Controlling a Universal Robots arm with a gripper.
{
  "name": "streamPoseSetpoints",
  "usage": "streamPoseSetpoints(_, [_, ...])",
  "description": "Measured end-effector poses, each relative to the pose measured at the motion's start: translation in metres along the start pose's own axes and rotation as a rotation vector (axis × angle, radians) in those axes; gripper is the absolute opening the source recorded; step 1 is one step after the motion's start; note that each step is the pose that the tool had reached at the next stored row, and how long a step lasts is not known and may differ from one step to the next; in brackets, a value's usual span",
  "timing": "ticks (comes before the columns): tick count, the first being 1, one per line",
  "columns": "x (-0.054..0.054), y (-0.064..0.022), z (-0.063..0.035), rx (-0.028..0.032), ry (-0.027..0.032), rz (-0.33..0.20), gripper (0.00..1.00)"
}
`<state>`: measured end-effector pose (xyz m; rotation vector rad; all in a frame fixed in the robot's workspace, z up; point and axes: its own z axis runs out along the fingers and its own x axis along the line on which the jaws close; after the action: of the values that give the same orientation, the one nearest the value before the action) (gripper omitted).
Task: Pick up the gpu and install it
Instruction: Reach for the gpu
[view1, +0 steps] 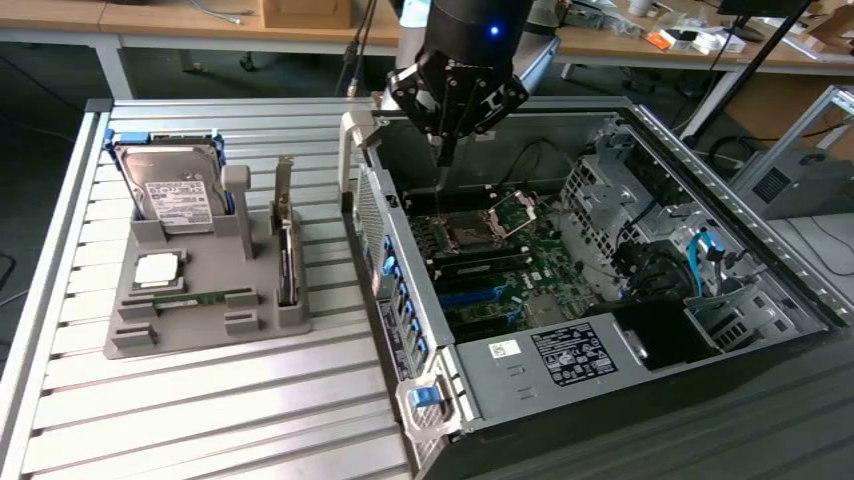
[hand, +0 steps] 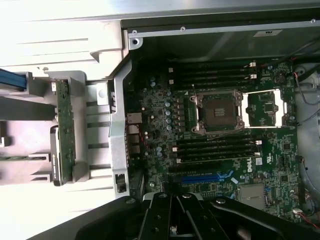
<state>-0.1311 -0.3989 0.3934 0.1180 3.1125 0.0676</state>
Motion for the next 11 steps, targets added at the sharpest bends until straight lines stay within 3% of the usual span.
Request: streamPoseSetpoints(11, [0.0029,-0.0002,-0.0001,0.0000,0.0000,0.000,0.11])
